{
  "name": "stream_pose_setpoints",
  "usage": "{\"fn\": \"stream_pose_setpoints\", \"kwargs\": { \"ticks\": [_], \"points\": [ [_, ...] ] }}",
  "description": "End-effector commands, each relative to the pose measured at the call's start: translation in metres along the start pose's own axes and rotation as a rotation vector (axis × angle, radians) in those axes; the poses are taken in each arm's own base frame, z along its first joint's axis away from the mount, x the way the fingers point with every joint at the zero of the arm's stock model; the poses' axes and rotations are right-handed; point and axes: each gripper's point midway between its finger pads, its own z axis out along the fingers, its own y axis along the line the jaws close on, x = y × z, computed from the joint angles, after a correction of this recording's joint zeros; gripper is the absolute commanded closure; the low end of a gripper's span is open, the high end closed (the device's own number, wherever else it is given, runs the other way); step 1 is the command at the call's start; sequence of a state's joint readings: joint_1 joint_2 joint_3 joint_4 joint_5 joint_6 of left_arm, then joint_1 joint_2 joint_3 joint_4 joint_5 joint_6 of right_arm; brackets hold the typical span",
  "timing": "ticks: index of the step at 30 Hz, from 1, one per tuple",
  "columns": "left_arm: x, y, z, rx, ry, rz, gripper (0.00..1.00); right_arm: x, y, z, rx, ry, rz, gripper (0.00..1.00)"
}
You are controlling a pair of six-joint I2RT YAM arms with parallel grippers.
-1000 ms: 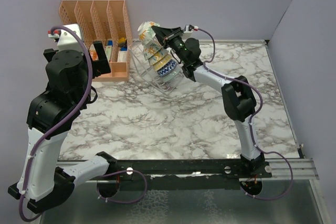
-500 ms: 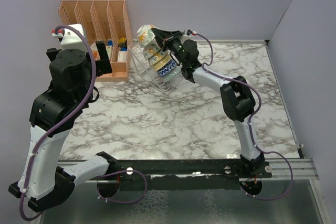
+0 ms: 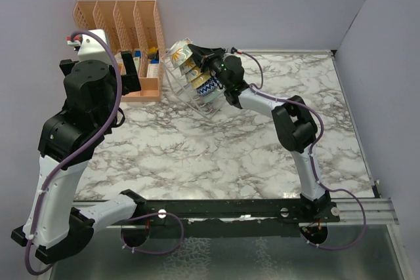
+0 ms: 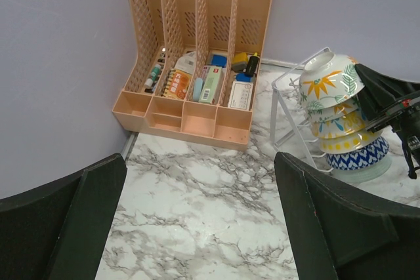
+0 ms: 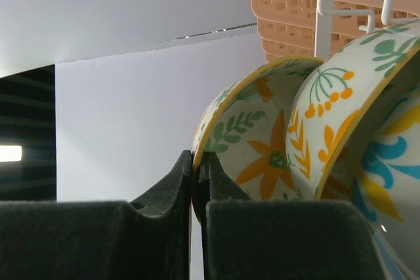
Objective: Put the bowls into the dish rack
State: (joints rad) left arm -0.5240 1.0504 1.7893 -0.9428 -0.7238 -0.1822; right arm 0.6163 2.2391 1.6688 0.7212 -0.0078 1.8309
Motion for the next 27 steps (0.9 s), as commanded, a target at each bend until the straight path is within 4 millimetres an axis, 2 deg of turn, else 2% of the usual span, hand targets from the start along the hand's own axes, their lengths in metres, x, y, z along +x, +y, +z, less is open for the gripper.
{"fn": "stream_pose_setpoints", "kwargs": {
  "ticks": [1, 4, 11, 19, 27],
  "points": [
    [-0.003, 0.000, 0.002, -0.005, -0.014, 0.006, 0.01, -0.005, -0.004, -0.001, -0.009, -0.038, 0.023, 0.99],
    [-0.004, 0.000, 0.002, -0.006, -0.015, 0.005, 0.01, -0.011, -0.010, -0.002, -0.007, -0.060, 0.023, 0.98],
    [-0.002, -0.001, 0.003, -0.011, -0.009, 0.012, 0.01, -0.018, -0.005, 0.009, -0.056, -0.053, -0.050, 0.98],
    [-0.001, -0.002, 0.005, -0.010, -0.006, 0.018, 0.01, -0.028, -0.011, 0.014, -0.053, -0.067, -0.058, 0.97],
    [0.000, -0.002, 0.005, -0.010, -0.005, 0.018, 0.01, -0.030, -0.016, 0.007, -0.021, -0.082, -0.056, 0.81]
  ]
}}
